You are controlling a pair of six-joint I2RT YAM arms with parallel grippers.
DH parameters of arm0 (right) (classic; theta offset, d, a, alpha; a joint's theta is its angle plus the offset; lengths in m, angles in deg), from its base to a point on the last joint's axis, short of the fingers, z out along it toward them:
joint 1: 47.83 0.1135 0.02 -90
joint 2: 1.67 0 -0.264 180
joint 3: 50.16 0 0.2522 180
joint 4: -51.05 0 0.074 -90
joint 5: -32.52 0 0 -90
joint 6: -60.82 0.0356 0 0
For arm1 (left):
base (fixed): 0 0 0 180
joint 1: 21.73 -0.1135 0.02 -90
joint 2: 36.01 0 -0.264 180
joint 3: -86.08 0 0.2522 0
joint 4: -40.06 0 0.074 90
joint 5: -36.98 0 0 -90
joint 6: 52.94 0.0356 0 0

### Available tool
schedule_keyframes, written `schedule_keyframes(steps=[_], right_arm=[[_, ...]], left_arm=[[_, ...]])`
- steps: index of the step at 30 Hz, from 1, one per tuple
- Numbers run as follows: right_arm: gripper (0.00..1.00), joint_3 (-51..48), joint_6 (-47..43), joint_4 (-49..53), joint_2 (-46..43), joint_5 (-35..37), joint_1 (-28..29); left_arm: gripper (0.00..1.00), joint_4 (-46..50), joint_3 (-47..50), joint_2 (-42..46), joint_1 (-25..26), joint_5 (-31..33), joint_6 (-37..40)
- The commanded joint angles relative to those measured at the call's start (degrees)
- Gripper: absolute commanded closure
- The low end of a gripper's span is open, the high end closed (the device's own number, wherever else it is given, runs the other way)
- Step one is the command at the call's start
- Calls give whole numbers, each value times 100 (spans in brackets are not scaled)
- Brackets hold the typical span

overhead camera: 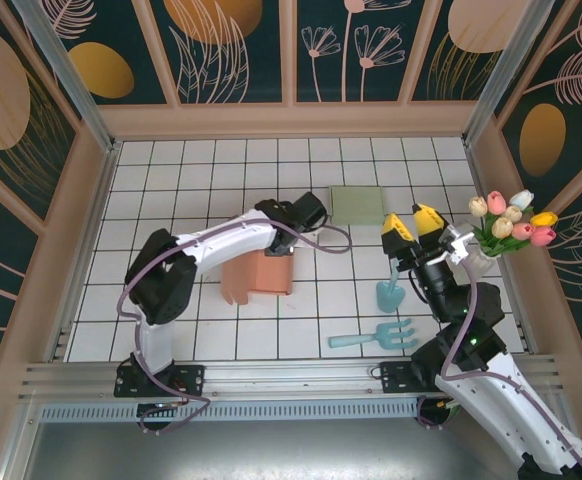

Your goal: Fold the paper box

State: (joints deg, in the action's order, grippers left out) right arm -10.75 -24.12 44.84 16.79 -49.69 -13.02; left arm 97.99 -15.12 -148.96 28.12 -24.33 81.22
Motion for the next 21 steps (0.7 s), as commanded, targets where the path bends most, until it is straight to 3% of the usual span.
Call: schedule_keyframes(steps=[1, 13, 21], right_arm=[[38, 2, 56, 10, -70, 130, -27], [37, -29, 30, -12, 35, 265, -32], [37, -25, 39, -12, 149, 258, -31]], left_arm=[[100, -330, -102, -489, -20, 401, 570], [96, -1244, -590, -1373, -21, 723, 853], [72, -1249, -729, -1291, -14, 817, 883]])
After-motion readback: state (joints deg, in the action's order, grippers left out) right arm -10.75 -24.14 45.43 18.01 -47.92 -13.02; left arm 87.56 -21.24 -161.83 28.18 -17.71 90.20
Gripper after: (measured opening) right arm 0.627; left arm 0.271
